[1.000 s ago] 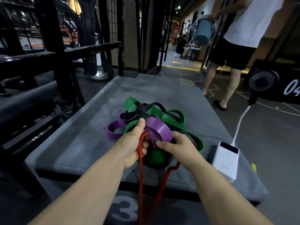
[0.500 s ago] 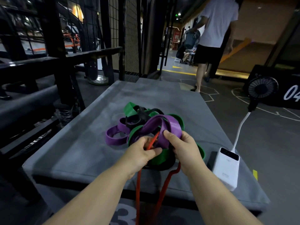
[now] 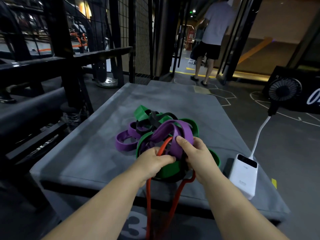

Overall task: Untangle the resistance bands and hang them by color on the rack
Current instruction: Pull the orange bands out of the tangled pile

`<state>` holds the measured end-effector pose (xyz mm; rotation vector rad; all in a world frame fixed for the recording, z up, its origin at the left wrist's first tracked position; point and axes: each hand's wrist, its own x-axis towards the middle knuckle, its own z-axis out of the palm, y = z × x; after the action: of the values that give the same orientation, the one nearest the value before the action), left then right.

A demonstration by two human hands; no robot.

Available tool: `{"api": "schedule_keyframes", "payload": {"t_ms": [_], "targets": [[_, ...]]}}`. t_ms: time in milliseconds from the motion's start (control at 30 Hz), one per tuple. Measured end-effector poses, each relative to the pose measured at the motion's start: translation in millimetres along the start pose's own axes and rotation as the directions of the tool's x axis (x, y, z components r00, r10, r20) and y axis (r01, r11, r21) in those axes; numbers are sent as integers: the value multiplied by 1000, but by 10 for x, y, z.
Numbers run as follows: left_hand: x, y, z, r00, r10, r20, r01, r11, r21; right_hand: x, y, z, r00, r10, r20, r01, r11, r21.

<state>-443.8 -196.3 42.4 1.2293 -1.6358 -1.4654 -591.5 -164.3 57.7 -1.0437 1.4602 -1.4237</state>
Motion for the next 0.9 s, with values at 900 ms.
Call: {"api": "schedule_keyframes", "payload": {"t_ms": [900], "targets": [[-42, -65, -22, 999, 47, 10, -48, 973, 226, -30, -214, -137, 993, 114, -3, -113, 985, 132]]}}
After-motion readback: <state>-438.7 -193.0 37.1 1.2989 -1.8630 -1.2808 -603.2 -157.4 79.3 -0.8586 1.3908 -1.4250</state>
